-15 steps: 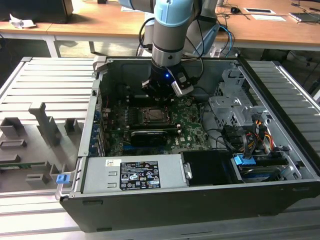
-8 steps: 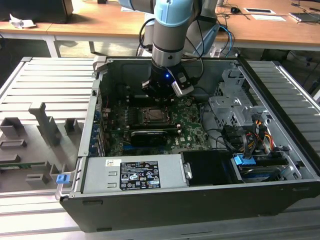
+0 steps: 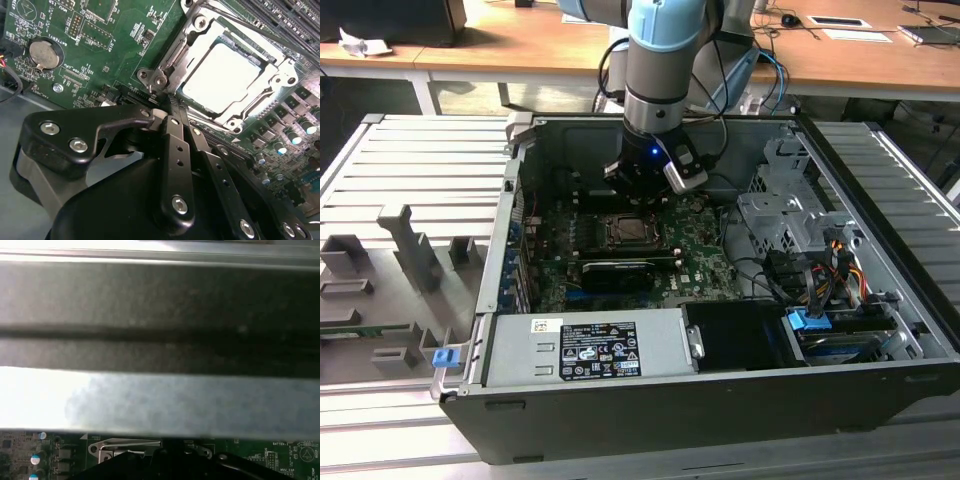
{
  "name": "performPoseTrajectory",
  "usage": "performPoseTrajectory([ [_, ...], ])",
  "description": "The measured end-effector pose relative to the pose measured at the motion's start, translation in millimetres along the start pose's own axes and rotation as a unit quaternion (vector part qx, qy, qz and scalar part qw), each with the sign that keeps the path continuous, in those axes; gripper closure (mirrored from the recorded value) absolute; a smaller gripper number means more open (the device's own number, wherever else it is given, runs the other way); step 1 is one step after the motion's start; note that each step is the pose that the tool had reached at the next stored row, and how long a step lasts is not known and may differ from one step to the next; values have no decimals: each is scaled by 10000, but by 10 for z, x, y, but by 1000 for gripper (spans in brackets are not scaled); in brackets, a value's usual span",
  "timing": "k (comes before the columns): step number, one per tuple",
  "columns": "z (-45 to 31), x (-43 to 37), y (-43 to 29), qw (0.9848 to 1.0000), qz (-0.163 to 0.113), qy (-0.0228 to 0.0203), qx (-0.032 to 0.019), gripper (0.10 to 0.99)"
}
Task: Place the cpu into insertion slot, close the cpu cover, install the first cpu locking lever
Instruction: 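Close the cpu cover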
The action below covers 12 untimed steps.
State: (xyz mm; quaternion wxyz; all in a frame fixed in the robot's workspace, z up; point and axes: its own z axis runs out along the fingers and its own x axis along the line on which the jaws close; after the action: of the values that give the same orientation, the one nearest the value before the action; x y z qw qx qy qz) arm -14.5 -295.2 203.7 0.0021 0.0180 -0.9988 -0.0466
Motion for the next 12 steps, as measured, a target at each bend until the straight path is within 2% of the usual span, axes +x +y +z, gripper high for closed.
performPoseTrajectory([
  [2, -27, 0, 3, 10000, 0, -1, -3, 980],
  [9, -192, 12, 19, 10000, 0, -3, -3, 980],
  [11, -205, 26, 21, 10000, -1, -9, -3, 980],
  [12, -223, 67, 24, 10000, -2, -25, -2, 980],
])
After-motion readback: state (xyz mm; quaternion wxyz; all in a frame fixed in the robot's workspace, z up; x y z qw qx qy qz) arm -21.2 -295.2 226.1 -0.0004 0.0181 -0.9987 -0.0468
